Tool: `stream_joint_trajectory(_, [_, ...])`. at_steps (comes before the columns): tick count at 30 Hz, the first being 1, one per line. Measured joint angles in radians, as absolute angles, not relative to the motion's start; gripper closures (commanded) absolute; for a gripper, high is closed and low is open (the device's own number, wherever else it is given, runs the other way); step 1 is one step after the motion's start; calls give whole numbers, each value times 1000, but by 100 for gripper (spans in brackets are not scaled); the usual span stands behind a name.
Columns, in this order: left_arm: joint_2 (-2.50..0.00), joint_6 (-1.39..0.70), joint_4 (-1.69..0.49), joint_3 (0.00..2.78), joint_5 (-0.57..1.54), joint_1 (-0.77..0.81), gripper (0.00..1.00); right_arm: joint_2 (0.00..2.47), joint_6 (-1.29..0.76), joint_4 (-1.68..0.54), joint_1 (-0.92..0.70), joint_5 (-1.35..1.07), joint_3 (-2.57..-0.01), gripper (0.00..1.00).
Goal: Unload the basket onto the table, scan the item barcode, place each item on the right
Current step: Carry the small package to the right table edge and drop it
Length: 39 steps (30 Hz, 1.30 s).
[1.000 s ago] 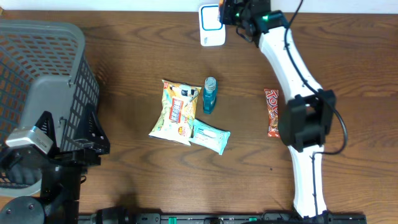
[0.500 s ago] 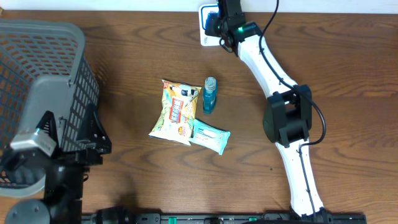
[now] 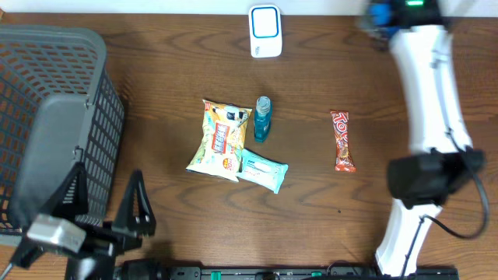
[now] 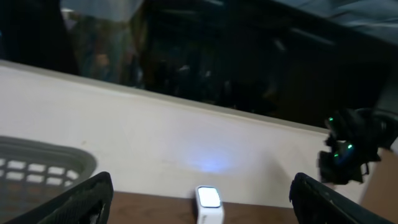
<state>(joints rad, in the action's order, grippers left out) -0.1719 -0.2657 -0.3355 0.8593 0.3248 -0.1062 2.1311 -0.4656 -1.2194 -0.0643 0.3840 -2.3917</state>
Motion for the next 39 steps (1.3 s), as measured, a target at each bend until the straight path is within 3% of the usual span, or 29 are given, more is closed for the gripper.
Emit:
stream_joint_trajectory(5, [-104,-265,-336,825,335,-54,9,2120,-467,-1384,134,445,-2390,99])
stream_joint_trajectory(11, [-13,-265,-385,772,274,-31,9,2149,-426,-1415,324,445,-2284,99])
stream_joint_trajectory(23, [-8,-264,-388,759,89,-31,9,2152,-385,-1242,627,473,-1969,96])
stream_joint_trajectory(25, [-8,-264,-389,759,60,-31,9,2152,-382,-1194,672,475,-1931,87])
stream_joint_trajectory(32, [-8,-265,-424,754,7,-31,9,2152,-360,-1030,764,483,-1834,41])
stream_joint_trajectory(35, [-8,-265,-424,719,-3,-31,9,2152,-356,-995,779,457,-1830,2])
stream_joint_trajectory(39, [-9,-265,-382,628,-6,-31,9,2152,-355,-1008,785,389,-1835,1])
